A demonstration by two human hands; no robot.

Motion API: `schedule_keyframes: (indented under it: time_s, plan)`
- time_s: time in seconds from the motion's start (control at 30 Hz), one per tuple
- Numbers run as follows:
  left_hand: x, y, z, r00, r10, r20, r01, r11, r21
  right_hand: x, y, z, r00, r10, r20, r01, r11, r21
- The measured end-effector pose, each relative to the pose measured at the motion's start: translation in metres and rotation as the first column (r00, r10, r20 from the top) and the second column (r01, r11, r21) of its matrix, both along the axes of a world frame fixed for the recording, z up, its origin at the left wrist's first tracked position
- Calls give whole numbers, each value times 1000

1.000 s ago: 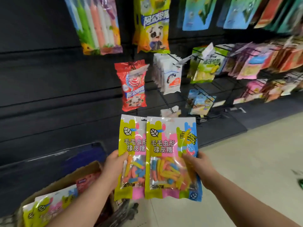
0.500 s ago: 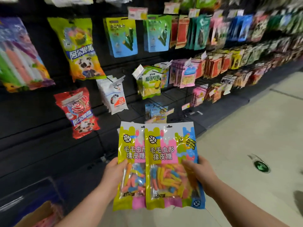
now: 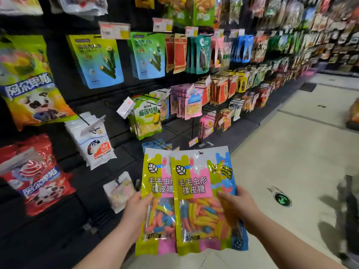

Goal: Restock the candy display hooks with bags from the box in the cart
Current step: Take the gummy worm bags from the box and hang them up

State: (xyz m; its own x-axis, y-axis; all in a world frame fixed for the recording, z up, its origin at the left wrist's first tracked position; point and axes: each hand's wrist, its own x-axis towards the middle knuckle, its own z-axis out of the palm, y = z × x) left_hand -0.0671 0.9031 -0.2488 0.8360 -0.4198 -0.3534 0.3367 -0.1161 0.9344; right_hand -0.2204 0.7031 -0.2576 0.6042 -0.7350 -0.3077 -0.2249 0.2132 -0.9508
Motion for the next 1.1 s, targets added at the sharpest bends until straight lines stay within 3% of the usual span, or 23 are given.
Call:
schedule_keyframes:
  time_s: [0.47,0.77,1.1]
  plan:
    - [99,-108,-3,991,-131,-39,130,991,-23,63,-87,5,985,-163,-60,161,986,-36]
    - [111,-179,-3,996,-83,-33,81,996,-36,79,-162,4,991,-132,-27,132,991,-10]
    - [73,-298,-9,997,69,-39,-70,998,-9,72,-308,0,997,19,-73,-23,999,-45]
